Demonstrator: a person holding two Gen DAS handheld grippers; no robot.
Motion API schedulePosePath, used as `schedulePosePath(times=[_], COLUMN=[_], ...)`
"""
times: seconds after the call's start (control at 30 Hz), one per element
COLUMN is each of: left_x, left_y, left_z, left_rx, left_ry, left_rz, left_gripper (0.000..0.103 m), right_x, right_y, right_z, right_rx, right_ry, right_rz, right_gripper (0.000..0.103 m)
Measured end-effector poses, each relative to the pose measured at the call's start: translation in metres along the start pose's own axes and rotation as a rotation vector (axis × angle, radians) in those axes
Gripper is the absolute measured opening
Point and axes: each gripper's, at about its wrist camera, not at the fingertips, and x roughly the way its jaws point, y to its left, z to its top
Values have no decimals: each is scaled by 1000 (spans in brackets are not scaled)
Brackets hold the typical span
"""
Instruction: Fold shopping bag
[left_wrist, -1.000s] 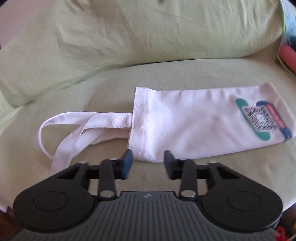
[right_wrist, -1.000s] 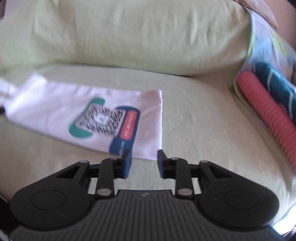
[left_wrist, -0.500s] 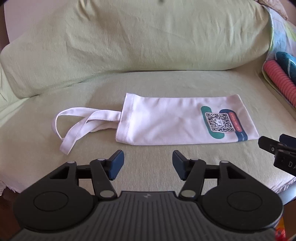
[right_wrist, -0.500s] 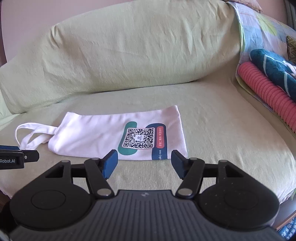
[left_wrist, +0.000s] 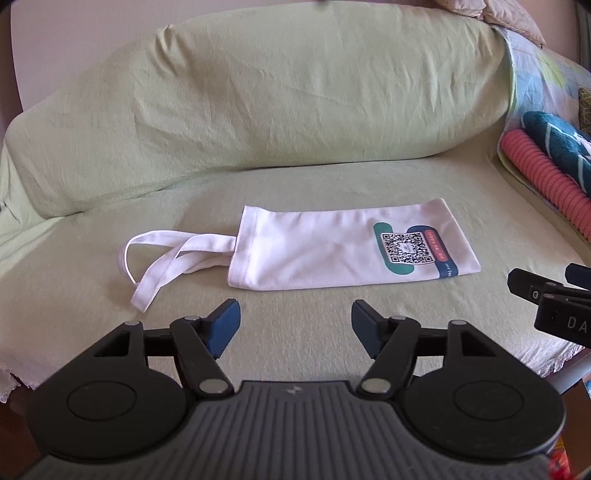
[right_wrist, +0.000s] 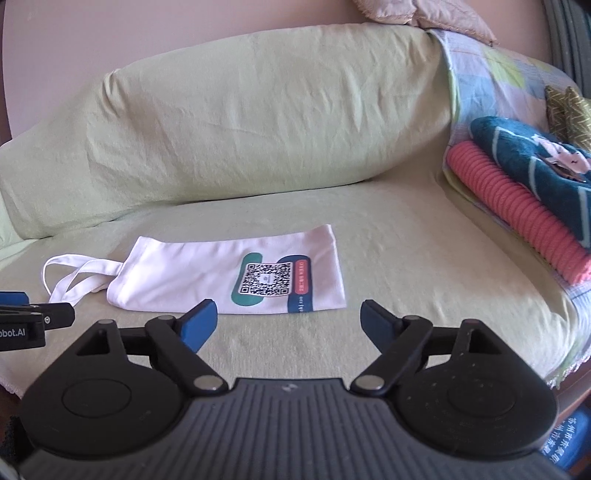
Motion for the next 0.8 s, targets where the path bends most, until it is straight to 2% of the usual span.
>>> schedulePosePath(times=[0.07,0.53,0.8], left_x=[-5,-10,13], left_y=[-2,-10,-11], left_z=[-1,1,2], left_rx=[10,40,51], left_ry=[-10,-23,30], left_rz=[-3,-11,-6], left_gripper=[70,72,72], right_x=[-6,-20,4], right_y=[-2,-9,-7], right_z=[-1,1,0], right_rx=[6,18,12], right_ry=[-10,-46,17], right_rz=[2,9,7], right_gripper=[89,91,93])
